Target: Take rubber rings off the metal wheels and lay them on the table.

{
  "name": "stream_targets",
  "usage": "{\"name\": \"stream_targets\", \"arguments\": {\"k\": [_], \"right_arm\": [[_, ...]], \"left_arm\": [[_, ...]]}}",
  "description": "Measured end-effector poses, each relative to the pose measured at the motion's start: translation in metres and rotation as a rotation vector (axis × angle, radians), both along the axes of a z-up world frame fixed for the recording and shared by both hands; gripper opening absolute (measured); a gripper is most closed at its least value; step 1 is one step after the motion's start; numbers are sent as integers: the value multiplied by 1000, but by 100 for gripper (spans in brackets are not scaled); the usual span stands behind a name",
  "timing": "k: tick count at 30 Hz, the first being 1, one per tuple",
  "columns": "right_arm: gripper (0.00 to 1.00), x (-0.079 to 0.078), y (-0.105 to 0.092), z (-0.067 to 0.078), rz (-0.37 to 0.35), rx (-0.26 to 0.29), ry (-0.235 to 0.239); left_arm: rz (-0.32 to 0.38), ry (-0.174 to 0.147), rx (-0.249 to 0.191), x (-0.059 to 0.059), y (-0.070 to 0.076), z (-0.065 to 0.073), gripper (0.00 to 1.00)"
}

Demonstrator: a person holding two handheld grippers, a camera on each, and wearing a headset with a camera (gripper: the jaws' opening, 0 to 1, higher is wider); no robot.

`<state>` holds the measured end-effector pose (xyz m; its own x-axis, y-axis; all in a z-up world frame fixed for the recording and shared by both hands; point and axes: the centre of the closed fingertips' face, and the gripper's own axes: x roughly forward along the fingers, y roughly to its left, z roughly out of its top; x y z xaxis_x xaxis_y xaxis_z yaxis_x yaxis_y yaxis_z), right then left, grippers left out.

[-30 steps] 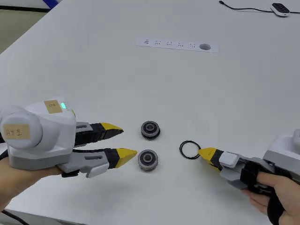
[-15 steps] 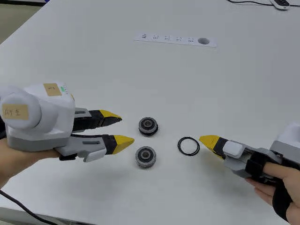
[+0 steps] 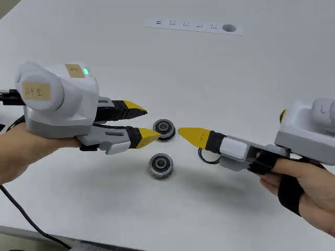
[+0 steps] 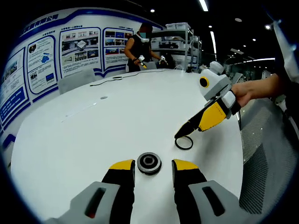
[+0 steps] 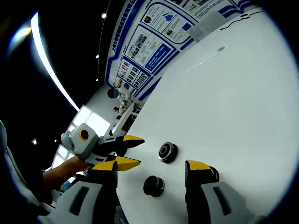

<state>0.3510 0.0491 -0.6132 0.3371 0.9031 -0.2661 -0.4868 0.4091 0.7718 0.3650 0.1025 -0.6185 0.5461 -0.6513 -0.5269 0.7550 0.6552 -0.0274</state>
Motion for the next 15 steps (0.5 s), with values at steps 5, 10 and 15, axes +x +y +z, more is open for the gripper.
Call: {"name": "stream_targets", "arguments": {"k": [5,10,15], "right_arm": [[60,2,6,-5,24,-1,1],[64,7,10,-4,33,38,23],[66,13,15,0,27,87,43]], "left_arm": [[-16,17,14,7,-1,-11,32],[-32,30,22,13,-4,-17,31],[-52,38,19,17,-9,-20,29]]}}
